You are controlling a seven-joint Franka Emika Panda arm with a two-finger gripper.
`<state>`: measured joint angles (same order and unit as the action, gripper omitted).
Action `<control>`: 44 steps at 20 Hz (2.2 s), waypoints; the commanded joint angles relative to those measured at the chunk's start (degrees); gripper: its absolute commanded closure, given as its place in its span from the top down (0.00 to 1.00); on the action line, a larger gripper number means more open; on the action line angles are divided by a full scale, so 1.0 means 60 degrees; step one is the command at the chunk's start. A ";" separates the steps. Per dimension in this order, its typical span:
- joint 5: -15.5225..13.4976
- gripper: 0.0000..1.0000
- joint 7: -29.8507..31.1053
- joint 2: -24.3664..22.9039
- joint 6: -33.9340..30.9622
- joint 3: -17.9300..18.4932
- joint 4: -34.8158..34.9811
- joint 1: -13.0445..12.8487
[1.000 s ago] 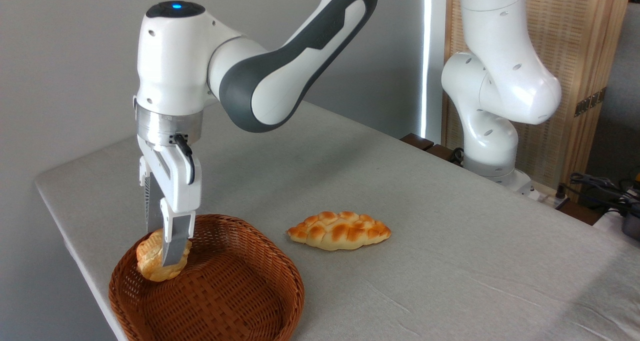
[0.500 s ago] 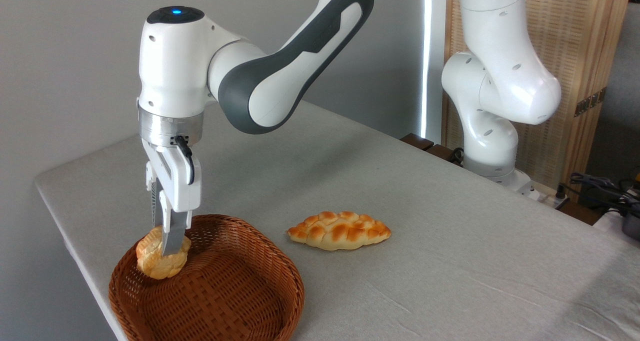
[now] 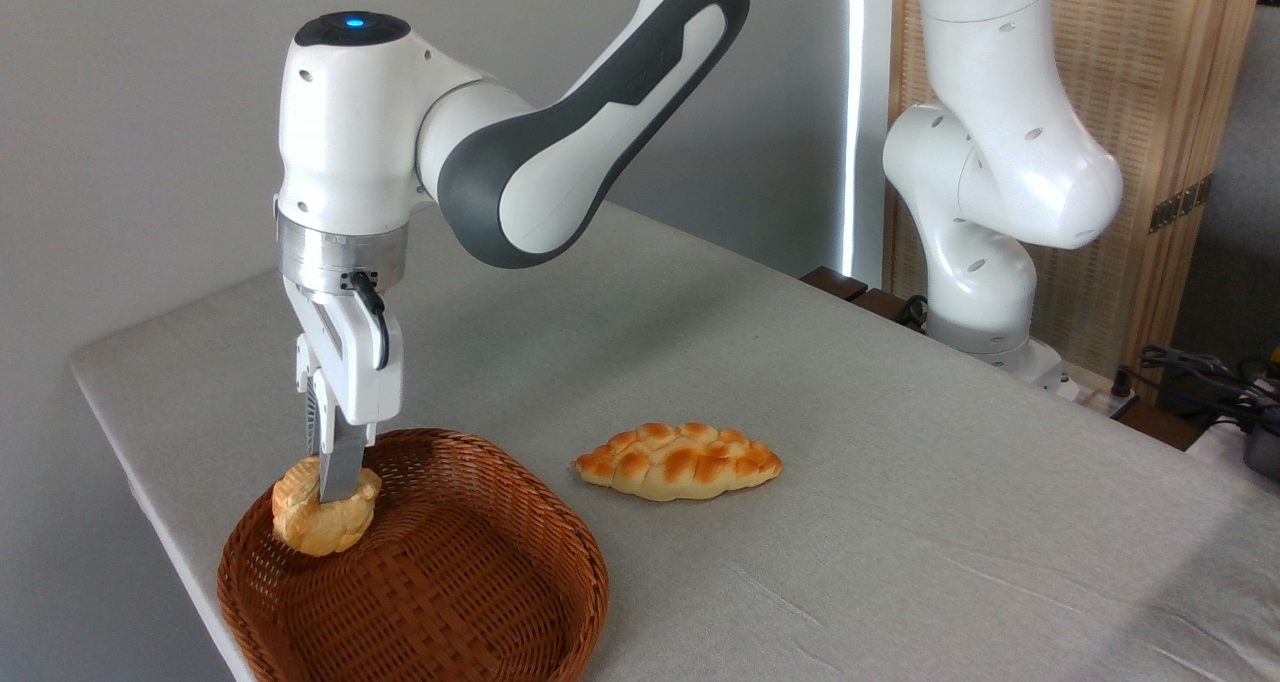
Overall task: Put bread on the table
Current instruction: 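Close the gripper on the round bread roll, then lift the roll out of the basket and carry it toward the braided pastry, then lower the roll onto the table beside the braided pastry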
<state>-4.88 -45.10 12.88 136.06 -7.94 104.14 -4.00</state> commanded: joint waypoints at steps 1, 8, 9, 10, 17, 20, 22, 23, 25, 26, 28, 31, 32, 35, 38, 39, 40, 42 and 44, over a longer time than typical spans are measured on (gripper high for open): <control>-0.0123 0.02 -0.0160 -0.0474 -0.0029 0.0078 0.0045 0.0227; -0.2116 0.02 -0.0174 -0.1910 -0.3305 0.0181 0.0060 0.0945; -0.2116 0.02 -0.0174 -0.2057 -0.3978 0.0166 0.0074 0.1134; -0.2174 0.02 -0.0174 -0.2189 -0.4623 0.0094 0.0161 0.1310; -0.4295 0.06 -0.0379 -0.2820 -0.5334 -0.0038 0.2035 0.1766; -0.4621 0.07 -0.0379 -0.2820 -0.4924 -0.0068 0.2767 0.1766; -0.4781 0.14 -0.0379 -0.2791 -0.4369 -0.0126 0.3251 0.1766; -0.4811 0.36 -0.0379 -0.2776 -0.4177 -0.0330 0.3326 0.1766; -0.4797 0.70 -0.0335 -0.2747 -0.4102 -0.0420 0.3341 0.1766; -0.4797 0.76 -0.0321 -0.2747 -0.4117 -0.0420 0.3355 0.1766; -0.4724 0.85 -0.0335 -0.2747 -0.4131 -0.0420 0.3356 0.1766; -0.4679 0.87 -0.0335 -0.2761 -0.4190 -0.0420 0.3341 0.1766; -0.4650 0.88 -0.0350 -0.2761 -0.4204 -0.0420 0.3341 0.1766; -0.4359 0.96 -0.0335 -0.2761 -0.4219 -0.0420 0.3341 0.1766; -0.3919 1.00 -0.0291 -0.2761 -0.4263 -0.0420 0.3341 0.1766; -0.3831 1.00 -0.0291 -0.2761 -0.4263 -0.0420 0.3341 0.1766; -0.3772 1.00 -0.0291 -0.2761 -0.4263 -0.0405 0.3326 0.1766; -0.3742 1.00 -0.0291 -0.2761 -0.4263 -0.0391 0.3326 0.1766; -0.3553 1.00 -0.0306 -0.2776 -0.4263 -0.0361 0.3283 0.1766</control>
<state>-28.05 -46.52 -2.59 110.72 -10.02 123.34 5.93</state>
